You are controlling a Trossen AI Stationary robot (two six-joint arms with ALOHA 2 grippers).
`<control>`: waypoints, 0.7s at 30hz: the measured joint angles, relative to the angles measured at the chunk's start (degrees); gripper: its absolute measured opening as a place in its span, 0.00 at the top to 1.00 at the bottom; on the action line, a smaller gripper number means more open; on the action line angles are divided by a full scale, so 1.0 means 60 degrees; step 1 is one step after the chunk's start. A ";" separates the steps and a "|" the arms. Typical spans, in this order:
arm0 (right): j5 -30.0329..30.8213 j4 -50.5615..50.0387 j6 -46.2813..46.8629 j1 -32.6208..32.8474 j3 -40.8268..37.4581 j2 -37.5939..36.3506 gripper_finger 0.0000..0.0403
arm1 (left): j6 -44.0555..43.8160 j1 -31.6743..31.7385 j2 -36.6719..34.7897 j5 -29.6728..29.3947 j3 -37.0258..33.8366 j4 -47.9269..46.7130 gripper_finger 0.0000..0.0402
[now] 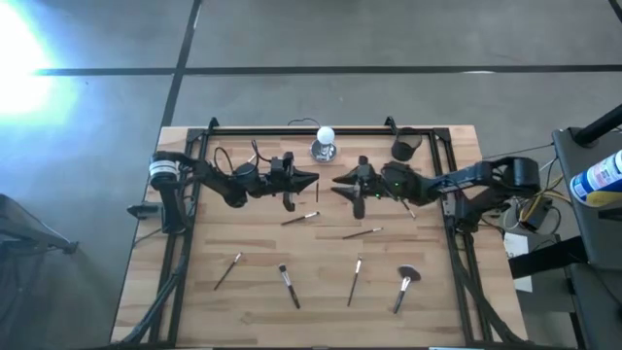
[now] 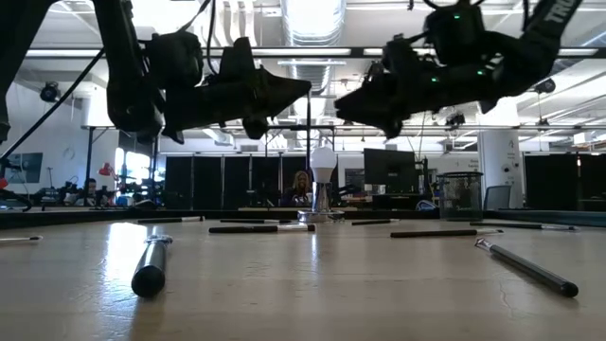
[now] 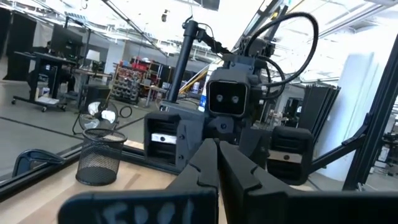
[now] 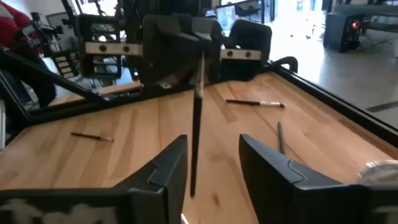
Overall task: Put items in baskets/containers
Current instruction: Put the black eyeshadow brush into the black pen holder
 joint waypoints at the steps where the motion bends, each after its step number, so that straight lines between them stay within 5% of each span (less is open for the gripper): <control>1: -0.0020 -0.0004 0.0044 0.0004 0.0193 0.0155 0.63 | 0.0000 0.0000 0.0000 0.0000 0.0000 0.0000 1.00; 13: -0.0338 -0.0029 0.0495 -0.0106 0.1714 0.1574 0.57 | 0.0058 0.0000 0.0000 -0.0015 -0.0016 0.0000 1.00; 21: -0.0352 -0.0019 0.0493 -0.0098 0.1975 0.1872 0.80 | 0.0011 0.0001 0.0000 -0.0095 -0.0040 -0.0005 1.00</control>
